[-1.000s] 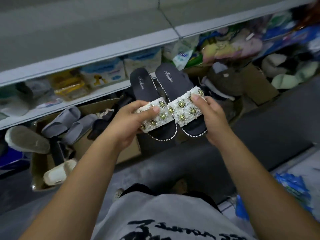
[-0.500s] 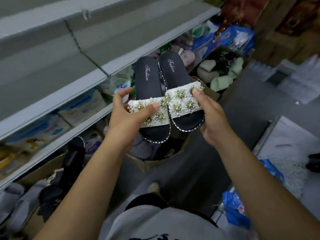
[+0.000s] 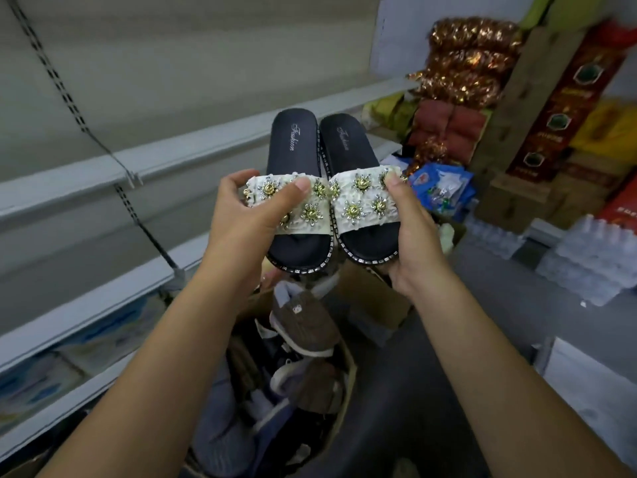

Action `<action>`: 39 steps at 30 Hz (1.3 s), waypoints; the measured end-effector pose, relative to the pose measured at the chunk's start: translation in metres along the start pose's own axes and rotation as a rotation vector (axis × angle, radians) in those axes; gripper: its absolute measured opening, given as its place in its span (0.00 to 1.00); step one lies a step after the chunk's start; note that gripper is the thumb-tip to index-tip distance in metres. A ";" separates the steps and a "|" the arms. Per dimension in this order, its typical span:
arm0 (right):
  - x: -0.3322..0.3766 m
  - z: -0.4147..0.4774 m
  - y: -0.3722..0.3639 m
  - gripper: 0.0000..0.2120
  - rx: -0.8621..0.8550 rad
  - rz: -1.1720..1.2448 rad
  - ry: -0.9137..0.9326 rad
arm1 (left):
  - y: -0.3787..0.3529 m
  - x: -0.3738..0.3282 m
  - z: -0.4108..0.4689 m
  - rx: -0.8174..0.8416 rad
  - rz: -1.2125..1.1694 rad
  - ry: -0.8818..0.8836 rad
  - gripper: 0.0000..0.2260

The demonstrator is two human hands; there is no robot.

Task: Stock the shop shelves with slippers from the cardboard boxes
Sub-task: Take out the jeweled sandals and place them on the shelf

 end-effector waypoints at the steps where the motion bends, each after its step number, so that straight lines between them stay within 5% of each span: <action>1: 0.011 0.014 -0.004 0.35 0.046 -0.003 0.001 | -0.006 -0.004 0.010 -0.025 0.022 -0.034 0.37; 10: 0.098 0.116 -0.046 0.40 0.448 -0.147 0.041 | -0.058 -0.055 0.062 -0.337 0.180 -0.254 0.29; 18: 0.146 0.147 -0.135 0.32 0.707 -0.121 0.044 | -0.051 -0.129 0.098 -0.468 0.380 -0.418 0.28; 26: 0.202 0.190 -0.250 0.43 0.662 -0.209 0.087 | -0.010 -0.198 0.196 -0.477 0.434 -0.472 0.29; 31: 0.226 0.232 -0.313 0.40 0.634 -0.311 0.097 | 0.016 -0.222 0.262 -0.561 0.544 -0.456 0.25; 35: 0.238 0.267 -0.361 0.31 0.696 -0.354 0.073 | 0.039 -0.225 0.312 -0.652 0.614 -0.371 0.35; 39: 0.235 0.306 -0.398 0.44 0.651 -0.532 0.110 | 0.055 -0.212 0.357 -0.745 0.557 -0.237 0.46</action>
Point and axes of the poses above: each hand's wrist, its own z-axis towards the middle knuckle, its own y-axis out of the back of the hand, x = y × z, the point moved 6 cm from there along z, towards the middle knuckle, and after that the axes turned 13 degrees about -y, right-handed, at the moved point
